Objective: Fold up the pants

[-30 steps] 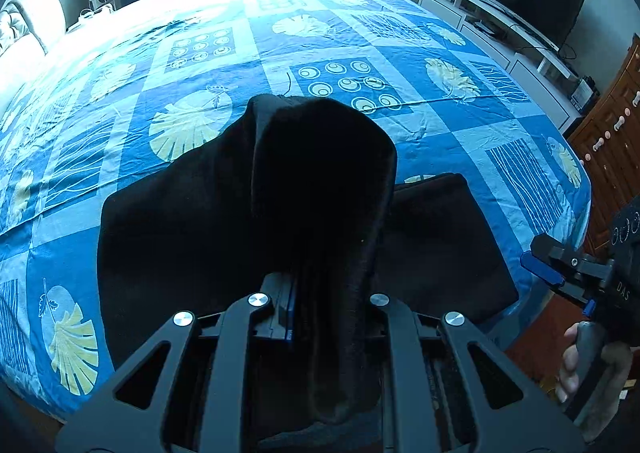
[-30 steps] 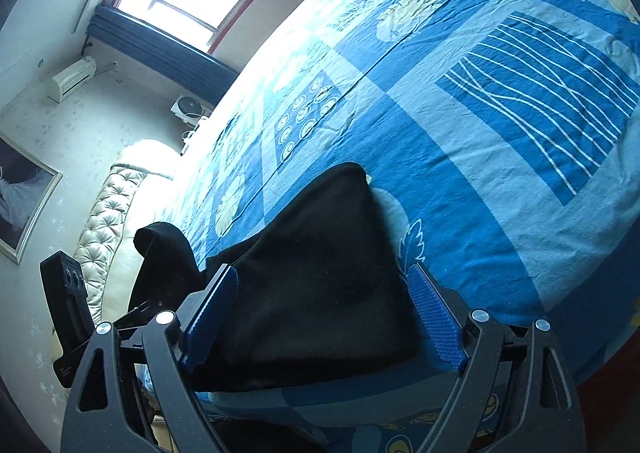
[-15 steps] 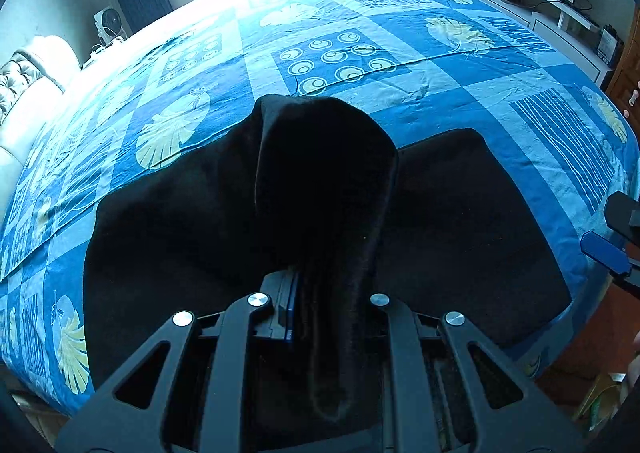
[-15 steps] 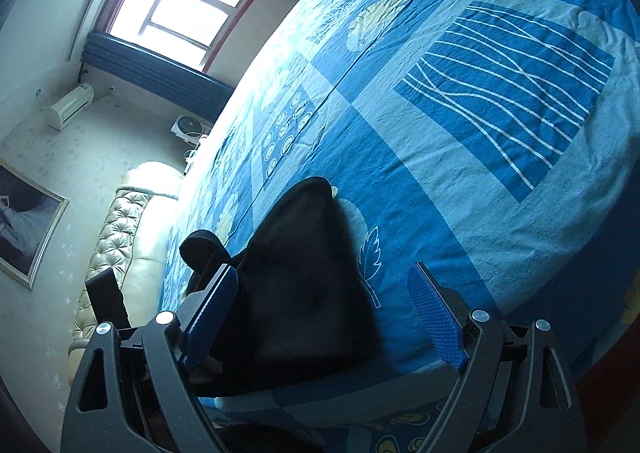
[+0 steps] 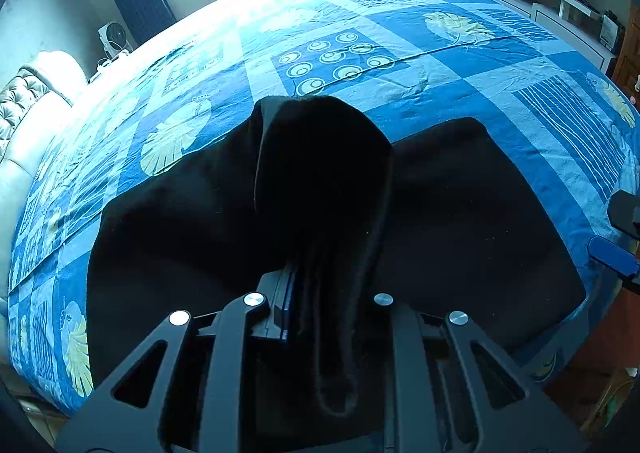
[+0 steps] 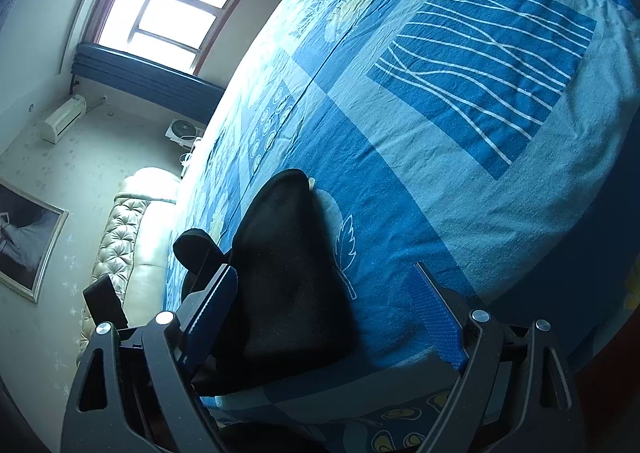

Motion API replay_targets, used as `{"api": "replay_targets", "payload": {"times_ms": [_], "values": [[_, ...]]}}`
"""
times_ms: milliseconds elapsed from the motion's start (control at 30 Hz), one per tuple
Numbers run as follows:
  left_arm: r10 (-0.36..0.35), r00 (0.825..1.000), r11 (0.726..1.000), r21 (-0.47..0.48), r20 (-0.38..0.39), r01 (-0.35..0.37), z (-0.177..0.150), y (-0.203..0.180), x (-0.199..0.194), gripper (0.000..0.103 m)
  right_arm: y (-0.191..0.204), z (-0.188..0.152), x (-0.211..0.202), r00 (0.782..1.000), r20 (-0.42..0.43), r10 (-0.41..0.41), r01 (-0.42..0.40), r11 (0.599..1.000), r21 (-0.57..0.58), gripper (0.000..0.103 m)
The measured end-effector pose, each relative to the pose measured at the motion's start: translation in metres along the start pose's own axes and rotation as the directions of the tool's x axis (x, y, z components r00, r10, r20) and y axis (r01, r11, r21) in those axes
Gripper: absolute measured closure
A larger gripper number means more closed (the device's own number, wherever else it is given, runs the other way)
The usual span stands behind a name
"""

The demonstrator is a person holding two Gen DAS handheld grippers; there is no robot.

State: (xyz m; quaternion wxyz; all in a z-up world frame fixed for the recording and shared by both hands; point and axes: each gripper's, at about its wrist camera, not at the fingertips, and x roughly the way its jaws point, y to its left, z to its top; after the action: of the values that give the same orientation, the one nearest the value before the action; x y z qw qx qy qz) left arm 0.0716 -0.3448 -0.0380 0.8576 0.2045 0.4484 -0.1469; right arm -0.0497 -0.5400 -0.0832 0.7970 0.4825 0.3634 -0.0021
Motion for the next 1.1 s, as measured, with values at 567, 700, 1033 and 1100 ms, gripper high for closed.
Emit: {"api": "replay_targets", "payload": {"times_ms": [567,700,1033,1100], "values": [[-0.253,0.959,0.946,-0.173,0.128,0.272,-0.033,0.064,-0.081,0.011,0.05,-0.001,-0.003,0.99,-0.057,0.127,-0.131,0.989,-0.073,0.017],[-0.219,0.965,0.933,-0.257,0.145,0.25,-0.052,0.115,-0.086,0.011,0.073,-0.009,0.032,0.959,-0.19,0.211,-0.23,0.97,-0.083,0.017],[-0.122,0.99,0.861,-0.489,0.073,0.143,-0.109,0.227,-0.061,0.011,0.12,-0.025,0.121,0.913,-0.393,0.107,-0.195,0.962,-0.19,0.017],[-0.116,0.991,0.853,-0.505,0.059,0.13,-0.118,0.236,-0.056,0.011,0.13,-0.031,0.133,0.905,-0.42,0.075,-0.182,0.958,-0.222,0.017]]}}
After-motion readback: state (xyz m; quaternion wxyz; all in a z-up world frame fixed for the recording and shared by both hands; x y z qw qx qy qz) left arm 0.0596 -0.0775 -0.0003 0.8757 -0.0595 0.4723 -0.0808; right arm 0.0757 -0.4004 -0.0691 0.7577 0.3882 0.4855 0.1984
